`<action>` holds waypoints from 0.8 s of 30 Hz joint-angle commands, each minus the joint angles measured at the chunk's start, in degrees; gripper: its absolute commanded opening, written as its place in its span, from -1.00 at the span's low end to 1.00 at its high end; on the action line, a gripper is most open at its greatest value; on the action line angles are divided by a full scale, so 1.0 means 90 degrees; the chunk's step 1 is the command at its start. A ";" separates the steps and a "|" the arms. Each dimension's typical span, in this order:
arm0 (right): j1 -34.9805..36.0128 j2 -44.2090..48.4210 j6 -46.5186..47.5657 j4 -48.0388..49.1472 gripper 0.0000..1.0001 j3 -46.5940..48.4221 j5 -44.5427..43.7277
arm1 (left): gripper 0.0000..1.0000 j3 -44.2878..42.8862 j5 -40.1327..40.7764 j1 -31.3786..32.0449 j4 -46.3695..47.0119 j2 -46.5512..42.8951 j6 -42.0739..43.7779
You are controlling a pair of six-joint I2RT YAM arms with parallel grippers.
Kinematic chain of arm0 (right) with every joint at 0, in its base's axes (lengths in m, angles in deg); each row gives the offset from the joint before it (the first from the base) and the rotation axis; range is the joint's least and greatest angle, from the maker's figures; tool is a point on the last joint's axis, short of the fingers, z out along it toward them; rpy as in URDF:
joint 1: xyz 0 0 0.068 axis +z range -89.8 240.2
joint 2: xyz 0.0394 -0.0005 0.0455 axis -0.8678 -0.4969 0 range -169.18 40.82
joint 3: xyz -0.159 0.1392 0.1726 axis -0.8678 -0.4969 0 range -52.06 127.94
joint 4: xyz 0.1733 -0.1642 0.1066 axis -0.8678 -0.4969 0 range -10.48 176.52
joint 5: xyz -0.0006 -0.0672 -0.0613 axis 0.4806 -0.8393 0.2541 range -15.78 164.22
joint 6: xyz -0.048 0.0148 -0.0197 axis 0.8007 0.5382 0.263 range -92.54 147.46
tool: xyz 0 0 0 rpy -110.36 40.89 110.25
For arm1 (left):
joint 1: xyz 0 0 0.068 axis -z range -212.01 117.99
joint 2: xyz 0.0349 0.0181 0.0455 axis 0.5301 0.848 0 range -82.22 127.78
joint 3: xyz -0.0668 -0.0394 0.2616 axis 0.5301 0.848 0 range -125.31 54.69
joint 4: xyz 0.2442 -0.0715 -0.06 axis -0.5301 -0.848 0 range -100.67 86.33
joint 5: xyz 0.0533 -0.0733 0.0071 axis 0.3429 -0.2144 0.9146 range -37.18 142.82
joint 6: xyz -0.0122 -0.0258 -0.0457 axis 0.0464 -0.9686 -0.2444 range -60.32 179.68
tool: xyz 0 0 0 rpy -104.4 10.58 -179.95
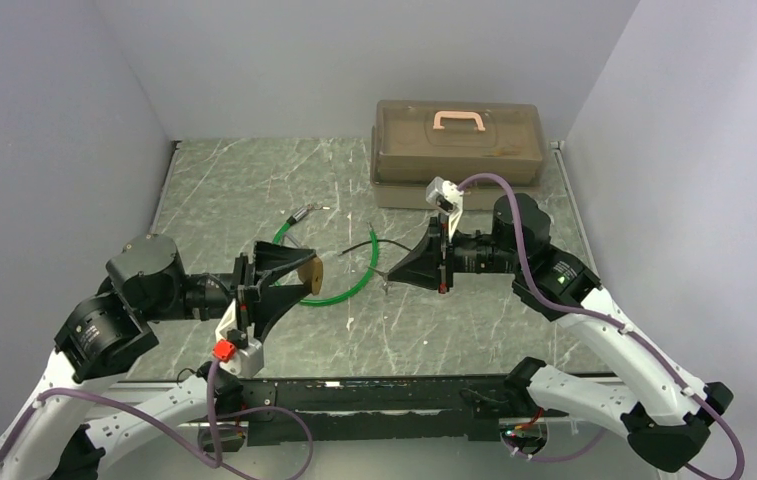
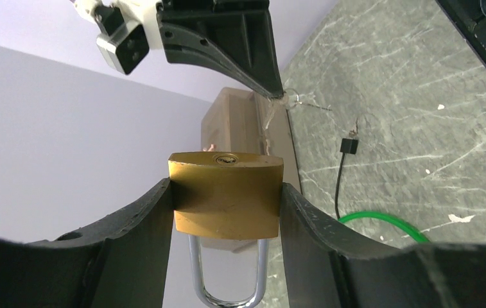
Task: Unlock with the key
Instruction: Unlock the lock.
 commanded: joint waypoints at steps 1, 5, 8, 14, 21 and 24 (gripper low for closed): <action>-0.0028 -0.0084 0.0247 0.0343 -1.00 0.0352 0.0322 | -1.00 -0.0241 -0.0549 0.0008 0.0817 -0.0113 0.0179; -0.0031 -0.0220 0.0391 0.0134 -1.00 0.0532 0.0246 | -1.00 -0.0228 -0.0565 0.0016 0.0223 0.0015 0.0102; -0.0036 -0.0338 0.0685 -0.0315 -1.00 0.0756 -0.0015 | -1.00 -0.0056 -0.0339 0.0009 -0.0383 0.0151 -0.0458; 0.0022 -0.0522 0.1608 -0.1231 -1.00 0.1003 -0.0593 | -1.00 0.0268 -0.0864 -0.0109 -0.1989 0.0819 -0.1685; 0.0812 -0.0258 0.3141 -0.1938 -1.00 0.0780 -0.1527 | -1.00 0.0232 -0.3423 -0.1273 -0.3656 0.2273 -0.1847; 0.1437 0.0001 0.3705 -0.1980 -1.00 0.0540 -0.2128 | -1.00 -0.0068 -0.4122 -0.1411 -0.5191 0.3483 -0.1294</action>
